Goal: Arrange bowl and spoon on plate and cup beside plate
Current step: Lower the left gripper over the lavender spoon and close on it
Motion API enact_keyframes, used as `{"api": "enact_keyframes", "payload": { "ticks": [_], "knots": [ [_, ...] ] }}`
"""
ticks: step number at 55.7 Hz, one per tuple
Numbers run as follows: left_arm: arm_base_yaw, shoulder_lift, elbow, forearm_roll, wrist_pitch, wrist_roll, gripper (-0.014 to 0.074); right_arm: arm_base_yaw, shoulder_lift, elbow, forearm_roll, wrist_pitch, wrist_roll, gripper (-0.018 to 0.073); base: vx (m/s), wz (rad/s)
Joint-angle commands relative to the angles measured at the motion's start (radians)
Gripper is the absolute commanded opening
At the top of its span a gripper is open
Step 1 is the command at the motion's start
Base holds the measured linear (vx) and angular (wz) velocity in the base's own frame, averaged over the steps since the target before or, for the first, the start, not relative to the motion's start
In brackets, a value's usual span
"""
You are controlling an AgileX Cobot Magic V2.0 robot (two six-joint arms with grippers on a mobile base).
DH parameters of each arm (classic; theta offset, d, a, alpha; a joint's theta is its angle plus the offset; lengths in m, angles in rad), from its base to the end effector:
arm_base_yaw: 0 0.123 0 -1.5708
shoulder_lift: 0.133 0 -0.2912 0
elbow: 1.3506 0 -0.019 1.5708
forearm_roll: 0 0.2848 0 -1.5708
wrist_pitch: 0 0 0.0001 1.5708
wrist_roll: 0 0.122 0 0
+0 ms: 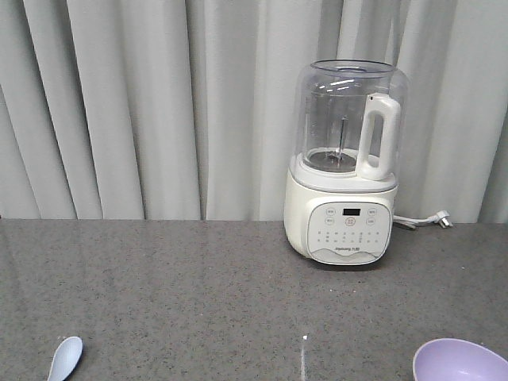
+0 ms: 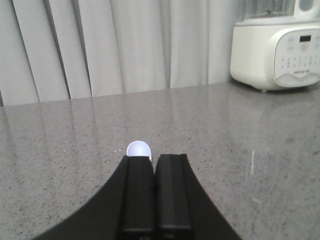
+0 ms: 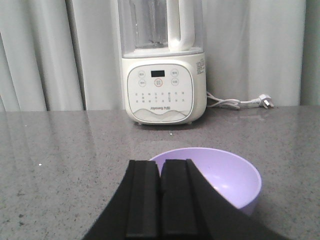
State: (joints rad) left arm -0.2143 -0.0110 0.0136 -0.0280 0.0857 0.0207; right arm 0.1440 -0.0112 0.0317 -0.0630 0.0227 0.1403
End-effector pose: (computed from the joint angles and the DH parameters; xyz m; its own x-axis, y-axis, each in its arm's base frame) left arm 0.1124 -0.0248 0.2012 -0.0026 -0.0068 -1.0000 0.2150 0.9766 -0.0072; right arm 0.1146 0.0164 0.2016 0.0325 0.0828 -0.9960 -0.1450 0.9864 0.0772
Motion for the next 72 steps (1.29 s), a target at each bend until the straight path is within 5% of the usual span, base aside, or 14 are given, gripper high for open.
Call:
{"api": "enact_keyframes", "payload": {
  "ticks": [1,12,25,41,62,72],
  "knots": [
    [-0.001,-0.016,-0.046,-0.021,-0.127,-0.072,-0.0003,-0.003,-0.004,0.003,-0.016,-0.125,-0.002,-0.0008,0.00,0.00],
    [-0.001,-0.014,-0.143,-0.013,-0.145,-0.239,-0.0003,-0.003,-0.004,-0.028,-0.019,-0.123,-0.006,-0.0008,0.00,0.00],
    [-0.001,0.063,-0.401,-0.006,0.001,-0.075,-0.0003,-0.003,0.022,-0.221,-0.053,-0.023,-0.093,-0.0008,0.00,0.00],
    [-0.001,0.576,-0.794,-0.009,0.017,-0.021,-0.0003,-0.003,0.404,-0.597,-0.079,-0.054,-0.113,-0.0008,0.00,0.00],
    [-0.001,0.765,-0.838,-0.017,0.044,-0.021,0.0015,-0.003,0.569,-0.660,-0.063,-0.057,-0.109,-0.0007,0.00,0.00],
    [-0.001,0.770,-0.838,-0.016,0.045,-0.021,0.0178,-0.003,0.569,-0.660,-0.063,-0.058,-0.109,-0.0003,0.00,0.00]
  ]
}}
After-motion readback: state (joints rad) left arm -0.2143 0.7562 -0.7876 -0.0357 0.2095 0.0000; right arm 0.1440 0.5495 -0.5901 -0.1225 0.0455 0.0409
